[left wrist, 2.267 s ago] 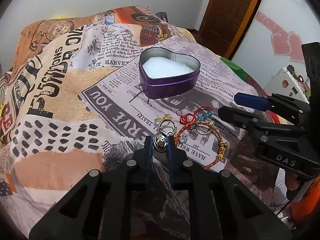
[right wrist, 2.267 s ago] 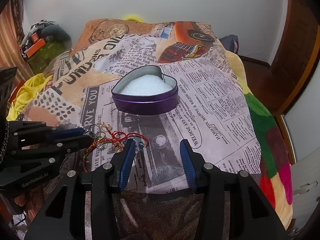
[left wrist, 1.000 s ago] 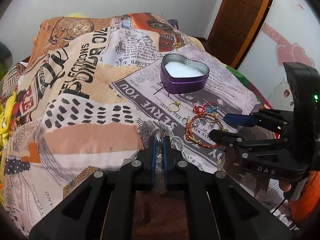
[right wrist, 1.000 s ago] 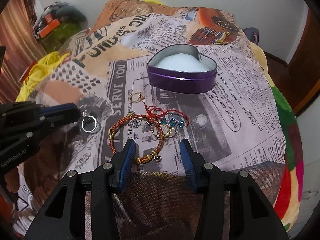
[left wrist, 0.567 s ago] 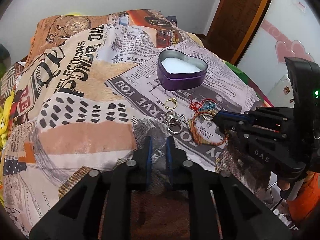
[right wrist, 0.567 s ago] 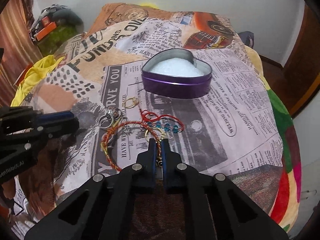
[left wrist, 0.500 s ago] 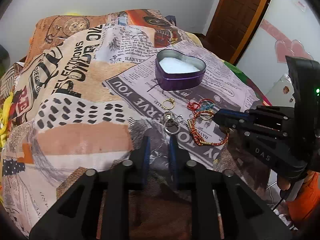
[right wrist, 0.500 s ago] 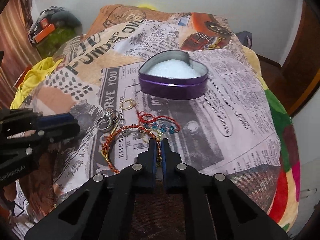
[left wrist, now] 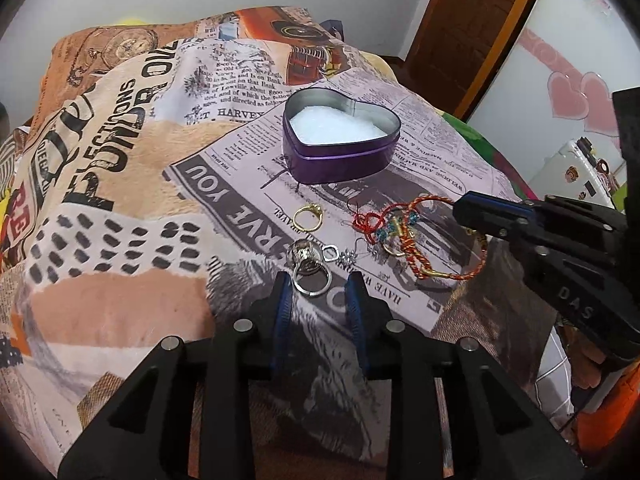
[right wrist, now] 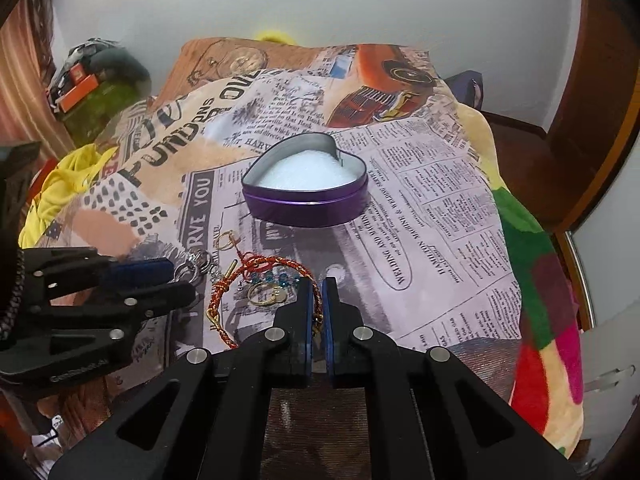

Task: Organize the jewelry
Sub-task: 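Grasp the braided gold bracelet with the right gripper while the left holds the ring, then carry the ring and bracelet over the heart tin with both grippers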

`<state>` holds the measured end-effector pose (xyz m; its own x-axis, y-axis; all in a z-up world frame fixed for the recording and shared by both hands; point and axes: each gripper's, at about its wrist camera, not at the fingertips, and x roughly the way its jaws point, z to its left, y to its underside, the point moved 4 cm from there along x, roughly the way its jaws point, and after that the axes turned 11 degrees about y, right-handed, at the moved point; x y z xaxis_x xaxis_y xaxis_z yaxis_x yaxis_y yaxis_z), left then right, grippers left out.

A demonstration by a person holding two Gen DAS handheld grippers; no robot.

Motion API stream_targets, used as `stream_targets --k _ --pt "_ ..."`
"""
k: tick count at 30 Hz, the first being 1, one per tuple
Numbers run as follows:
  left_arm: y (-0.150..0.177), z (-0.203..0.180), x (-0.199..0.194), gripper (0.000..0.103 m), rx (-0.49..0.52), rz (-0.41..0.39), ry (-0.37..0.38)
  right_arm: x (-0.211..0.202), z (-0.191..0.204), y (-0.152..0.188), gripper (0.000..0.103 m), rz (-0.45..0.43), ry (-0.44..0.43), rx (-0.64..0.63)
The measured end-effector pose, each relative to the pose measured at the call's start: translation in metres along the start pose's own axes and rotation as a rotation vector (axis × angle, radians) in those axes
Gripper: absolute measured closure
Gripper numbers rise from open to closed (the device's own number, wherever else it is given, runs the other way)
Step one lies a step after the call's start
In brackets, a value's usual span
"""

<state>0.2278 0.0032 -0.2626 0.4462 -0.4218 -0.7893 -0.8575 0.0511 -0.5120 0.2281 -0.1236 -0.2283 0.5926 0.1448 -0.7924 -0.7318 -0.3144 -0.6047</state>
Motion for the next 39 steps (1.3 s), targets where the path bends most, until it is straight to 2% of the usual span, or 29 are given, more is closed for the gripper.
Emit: stream_targets --k 6,9,20,39 --pt "-0.003 0.001 0.007 0.076 0.01 -0.007 -0.031 -0.001 -0.006 -0.002 0.099 -0.008 -0.002 0.017" --pt "-0.002 -0.001 0.006 0.083 0.034 -0.01 -0.064 -0.002 -0.008 -0.003 0.099 -0.014 -0.003 0.023" --pt "-0.001 -0.003 -0.009 0.083 0.025 -0.038 -0.043 -0.012 -0.015 -0.01 0.099 -0.042 0.006 0.042" --pt "-0.037 -0.02 -0.047 0.083 0.061 -0.178 -0.039 -0.024 -0.027 -0.036 0.099 -0.111 0.028 0.057"
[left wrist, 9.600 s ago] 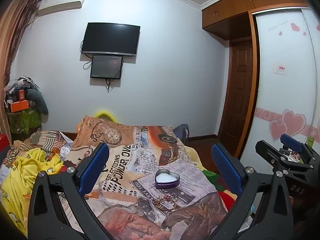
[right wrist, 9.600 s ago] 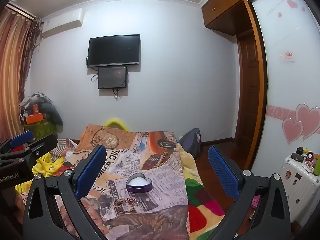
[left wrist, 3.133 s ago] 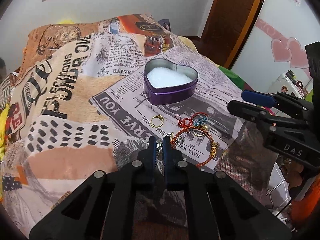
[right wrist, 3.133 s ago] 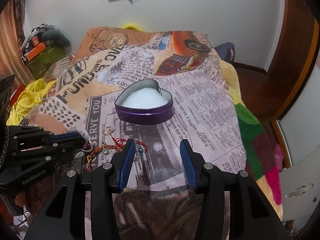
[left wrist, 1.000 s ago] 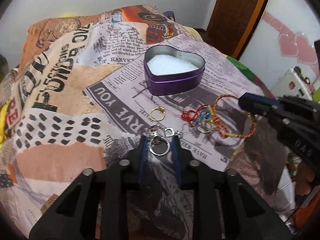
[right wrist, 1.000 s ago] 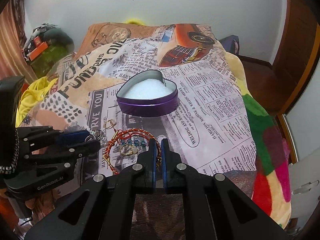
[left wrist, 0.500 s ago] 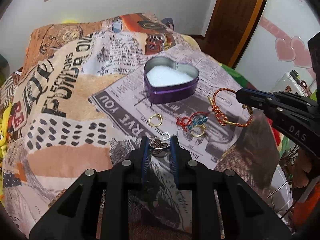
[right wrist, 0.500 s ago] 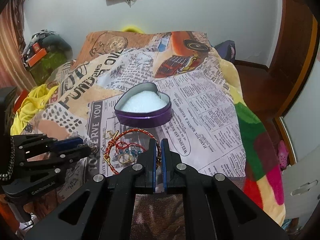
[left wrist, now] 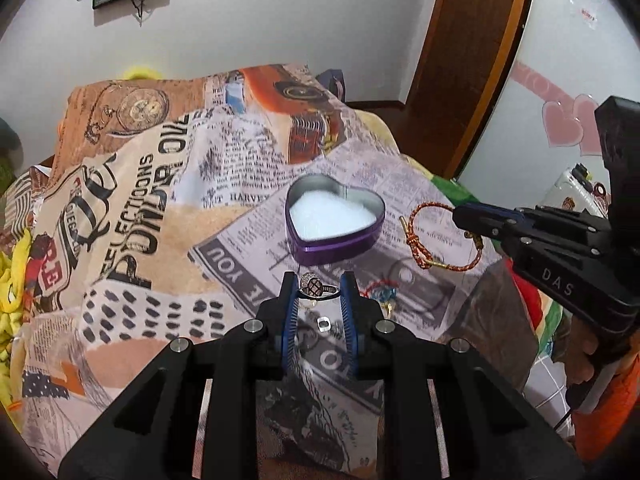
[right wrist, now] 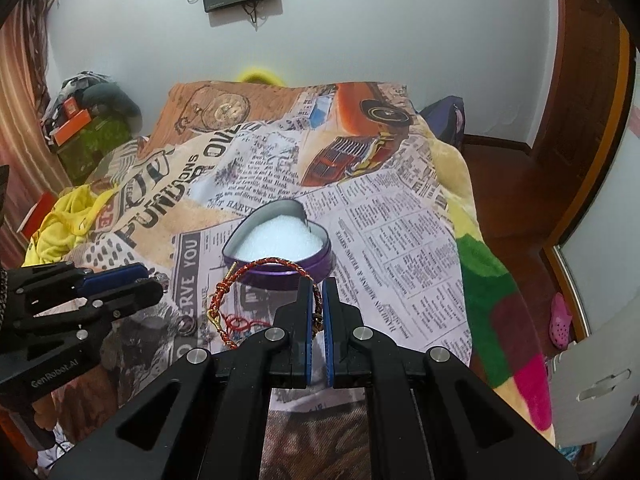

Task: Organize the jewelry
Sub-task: 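Carry the ring and bracelet over the heart tin with both grippers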

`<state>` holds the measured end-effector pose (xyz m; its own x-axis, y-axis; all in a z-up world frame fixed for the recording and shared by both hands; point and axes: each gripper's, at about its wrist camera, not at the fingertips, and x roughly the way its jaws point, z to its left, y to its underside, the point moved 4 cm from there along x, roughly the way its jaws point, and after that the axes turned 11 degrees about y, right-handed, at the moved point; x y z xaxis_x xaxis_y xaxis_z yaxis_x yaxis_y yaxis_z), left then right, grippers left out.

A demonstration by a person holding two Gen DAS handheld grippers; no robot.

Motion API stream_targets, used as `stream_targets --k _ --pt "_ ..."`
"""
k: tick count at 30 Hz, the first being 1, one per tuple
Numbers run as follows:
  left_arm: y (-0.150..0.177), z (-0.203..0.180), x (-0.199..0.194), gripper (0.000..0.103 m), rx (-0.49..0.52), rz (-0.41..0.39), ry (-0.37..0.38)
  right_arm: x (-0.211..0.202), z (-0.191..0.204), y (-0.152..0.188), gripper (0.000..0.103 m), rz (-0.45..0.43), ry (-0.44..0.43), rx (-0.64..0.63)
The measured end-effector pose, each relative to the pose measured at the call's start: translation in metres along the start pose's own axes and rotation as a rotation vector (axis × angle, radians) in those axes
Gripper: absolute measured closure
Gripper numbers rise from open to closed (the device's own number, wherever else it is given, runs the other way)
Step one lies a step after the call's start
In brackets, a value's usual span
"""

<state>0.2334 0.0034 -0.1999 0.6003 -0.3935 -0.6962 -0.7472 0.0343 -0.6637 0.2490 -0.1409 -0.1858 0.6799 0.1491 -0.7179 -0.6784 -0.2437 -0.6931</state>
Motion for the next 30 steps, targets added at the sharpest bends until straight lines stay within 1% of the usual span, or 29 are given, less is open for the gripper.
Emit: stream_targets --k 9,16,30 --pt "-0.018 0.004 0.009 0.083 -0.003 -0.046 0.001 0.009 -0.005 -0.012 0.099 -0.015 0.012 0.008" --pt "-0.028 0.011 0.034 0.083 -0.009 -0.038 0.005 0.023 -0.007 -0.019 0.099 -0.01 0.015 0.002" --pt "-0.052 0.015 0.07 0.083 0.033 -0.021 0.046 0.053 -0.006 -0.029 0.099 0.003 0.012 -0.021"
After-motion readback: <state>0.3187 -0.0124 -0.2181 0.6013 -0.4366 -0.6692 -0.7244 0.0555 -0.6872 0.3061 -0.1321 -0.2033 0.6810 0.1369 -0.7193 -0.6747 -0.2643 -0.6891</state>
